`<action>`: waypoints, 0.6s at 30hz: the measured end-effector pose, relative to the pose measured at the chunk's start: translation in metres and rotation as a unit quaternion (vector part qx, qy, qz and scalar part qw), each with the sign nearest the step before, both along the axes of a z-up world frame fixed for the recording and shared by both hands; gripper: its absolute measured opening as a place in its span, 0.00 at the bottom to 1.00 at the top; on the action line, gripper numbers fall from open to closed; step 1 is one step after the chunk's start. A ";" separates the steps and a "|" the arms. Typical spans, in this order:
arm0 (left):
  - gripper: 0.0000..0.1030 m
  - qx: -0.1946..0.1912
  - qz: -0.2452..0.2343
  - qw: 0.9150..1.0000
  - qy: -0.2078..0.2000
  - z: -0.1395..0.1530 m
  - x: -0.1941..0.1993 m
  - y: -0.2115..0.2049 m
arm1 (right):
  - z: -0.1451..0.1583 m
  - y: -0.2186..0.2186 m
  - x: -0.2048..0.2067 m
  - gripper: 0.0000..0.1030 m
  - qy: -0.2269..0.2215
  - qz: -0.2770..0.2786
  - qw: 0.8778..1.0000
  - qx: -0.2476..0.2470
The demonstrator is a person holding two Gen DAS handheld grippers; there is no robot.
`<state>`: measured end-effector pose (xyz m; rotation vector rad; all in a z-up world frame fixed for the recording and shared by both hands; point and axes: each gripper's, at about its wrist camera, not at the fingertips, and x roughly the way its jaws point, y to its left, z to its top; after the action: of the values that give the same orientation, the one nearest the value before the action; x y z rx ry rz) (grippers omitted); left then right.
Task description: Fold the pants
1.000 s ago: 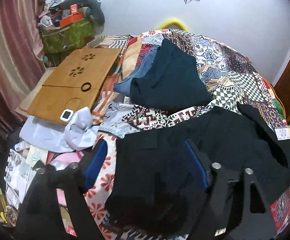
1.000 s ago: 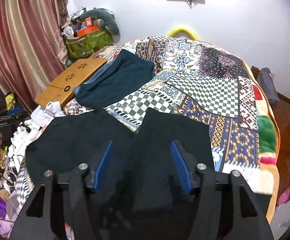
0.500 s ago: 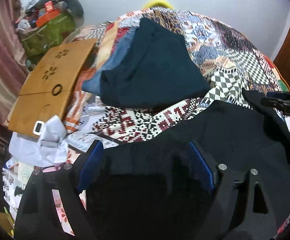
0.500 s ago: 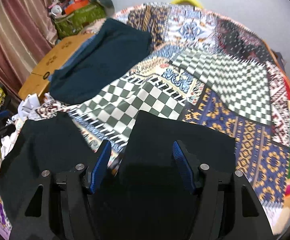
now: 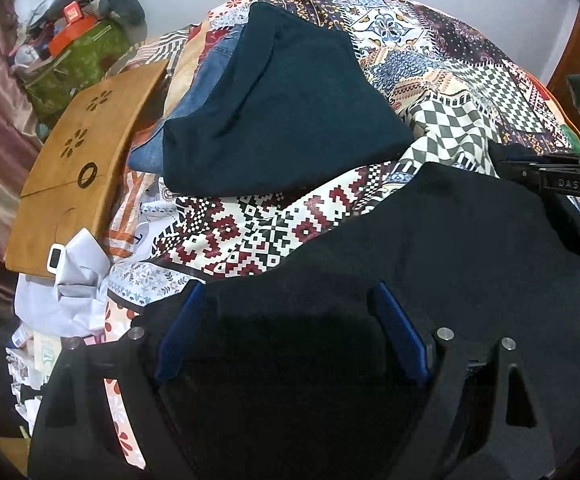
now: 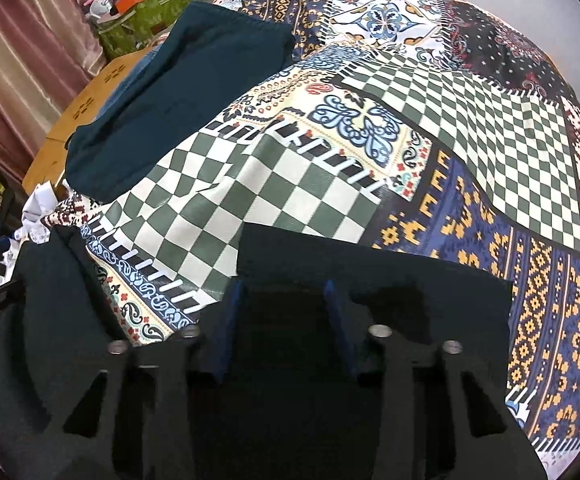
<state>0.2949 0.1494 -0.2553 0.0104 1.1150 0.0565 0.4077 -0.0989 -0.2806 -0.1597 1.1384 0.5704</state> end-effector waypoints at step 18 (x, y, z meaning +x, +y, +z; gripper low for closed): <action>0.88 -0.013 -0.073 0.997 -0.013 0.044 -0.028 -0.085 | 0.143 -0.129 -0.075 0.08 -0.130 -0.096 0.981 0.110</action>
<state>0.2673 0.0640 -0.2110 0.0673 1.0859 -0.0892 0.3330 -0.2274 -0.1375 0.0660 0.8199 0.4835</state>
